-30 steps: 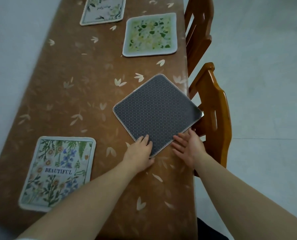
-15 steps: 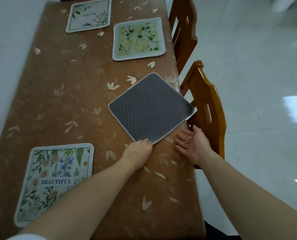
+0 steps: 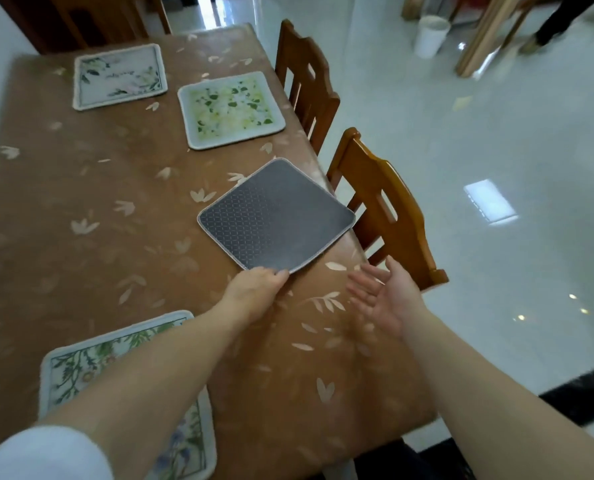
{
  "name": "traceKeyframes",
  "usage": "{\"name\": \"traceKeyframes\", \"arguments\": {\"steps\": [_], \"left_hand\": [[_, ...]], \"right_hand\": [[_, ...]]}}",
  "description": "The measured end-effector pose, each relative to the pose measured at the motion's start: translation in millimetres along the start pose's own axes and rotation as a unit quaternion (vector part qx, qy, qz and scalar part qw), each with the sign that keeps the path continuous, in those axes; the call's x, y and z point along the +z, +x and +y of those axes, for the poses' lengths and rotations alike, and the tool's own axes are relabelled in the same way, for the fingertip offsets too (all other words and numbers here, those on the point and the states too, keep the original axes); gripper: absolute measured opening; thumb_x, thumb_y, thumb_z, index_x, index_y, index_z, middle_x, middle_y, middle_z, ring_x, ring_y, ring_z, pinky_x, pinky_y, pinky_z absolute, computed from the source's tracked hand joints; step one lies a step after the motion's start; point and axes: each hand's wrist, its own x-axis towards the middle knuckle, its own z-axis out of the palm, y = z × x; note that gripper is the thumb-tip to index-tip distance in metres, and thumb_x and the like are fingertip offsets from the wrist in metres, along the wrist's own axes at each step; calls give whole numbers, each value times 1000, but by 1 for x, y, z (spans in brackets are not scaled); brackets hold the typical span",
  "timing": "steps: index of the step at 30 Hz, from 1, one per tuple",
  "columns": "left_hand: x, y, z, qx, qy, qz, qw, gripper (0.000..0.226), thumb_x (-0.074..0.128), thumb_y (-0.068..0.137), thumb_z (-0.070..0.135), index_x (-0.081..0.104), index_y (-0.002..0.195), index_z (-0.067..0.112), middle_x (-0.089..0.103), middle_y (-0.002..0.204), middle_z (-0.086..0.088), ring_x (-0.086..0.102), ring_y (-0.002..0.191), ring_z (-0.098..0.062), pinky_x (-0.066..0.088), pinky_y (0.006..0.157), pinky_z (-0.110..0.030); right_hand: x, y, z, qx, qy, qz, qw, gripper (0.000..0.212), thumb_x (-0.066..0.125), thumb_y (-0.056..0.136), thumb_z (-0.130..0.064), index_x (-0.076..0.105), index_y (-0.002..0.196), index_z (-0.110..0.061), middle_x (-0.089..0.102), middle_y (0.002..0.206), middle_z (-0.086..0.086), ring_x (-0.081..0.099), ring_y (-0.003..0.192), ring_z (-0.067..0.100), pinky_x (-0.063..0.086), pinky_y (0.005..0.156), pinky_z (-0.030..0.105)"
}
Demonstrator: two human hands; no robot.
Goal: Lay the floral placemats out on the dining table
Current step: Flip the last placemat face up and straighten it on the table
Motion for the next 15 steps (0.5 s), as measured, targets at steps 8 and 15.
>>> {"name": "traceKeyframes", "arguments": {"steps": [8,15], "left_hand": [[-12,-14,0,1,25,15,1000,23,58,96,24,69,114,16,68,119,-2,63,111,-24,54,90,-38],[-8,-22,27,3,59,-43,997,71,55,93,30,32,157,12,30,167,-8,27,152,-29,22,121,-45]], "right_hand": [[21,-34,7,-36,-15,10,999,61,38,105,-60,70,124,-12,78,118,15,71,112,37,52,107,55],[23,-49,-6,-57,-17,-10,998,65,34,105,-63,65,133,-13,73,128,14,67,119,39,50,103,53]]}}
